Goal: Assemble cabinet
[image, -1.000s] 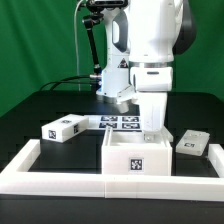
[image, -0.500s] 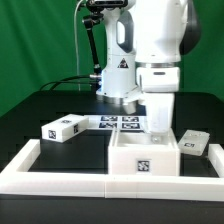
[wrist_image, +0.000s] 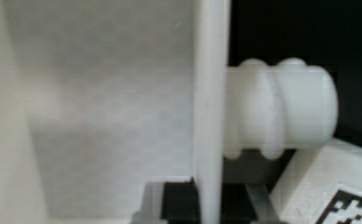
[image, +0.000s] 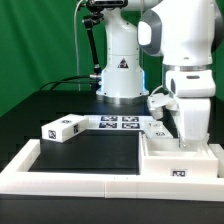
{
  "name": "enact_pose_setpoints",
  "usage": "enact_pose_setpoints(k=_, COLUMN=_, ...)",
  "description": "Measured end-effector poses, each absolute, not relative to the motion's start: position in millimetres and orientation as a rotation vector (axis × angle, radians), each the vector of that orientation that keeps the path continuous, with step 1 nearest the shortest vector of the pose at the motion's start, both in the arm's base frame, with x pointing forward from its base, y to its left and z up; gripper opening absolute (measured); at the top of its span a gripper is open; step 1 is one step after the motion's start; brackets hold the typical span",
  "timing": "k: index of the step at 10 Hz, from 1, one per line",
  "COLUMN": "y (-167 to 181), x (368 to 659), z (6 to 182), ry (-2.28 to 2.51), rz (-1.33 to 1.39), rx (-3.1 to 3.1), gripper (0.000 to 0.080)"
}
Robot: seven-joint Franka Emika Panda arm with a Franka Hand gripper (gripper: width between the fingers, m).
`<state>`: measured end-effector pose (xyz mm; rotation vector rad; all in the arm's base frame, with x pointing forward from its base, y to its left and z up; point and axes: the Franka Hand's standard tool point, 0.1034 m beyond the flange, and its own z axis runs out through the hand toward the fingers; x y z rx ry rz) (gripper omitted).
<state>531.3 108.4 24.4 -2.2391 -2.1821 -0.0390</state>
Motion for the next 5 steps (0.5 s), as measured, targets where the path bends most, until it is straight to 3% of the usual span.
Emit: enact_pose_setpoints(k=5, y=127, x=531, z=26.4, ry=-2.094, rz=-0.029, rx=-2.316, gripper=0.0034)
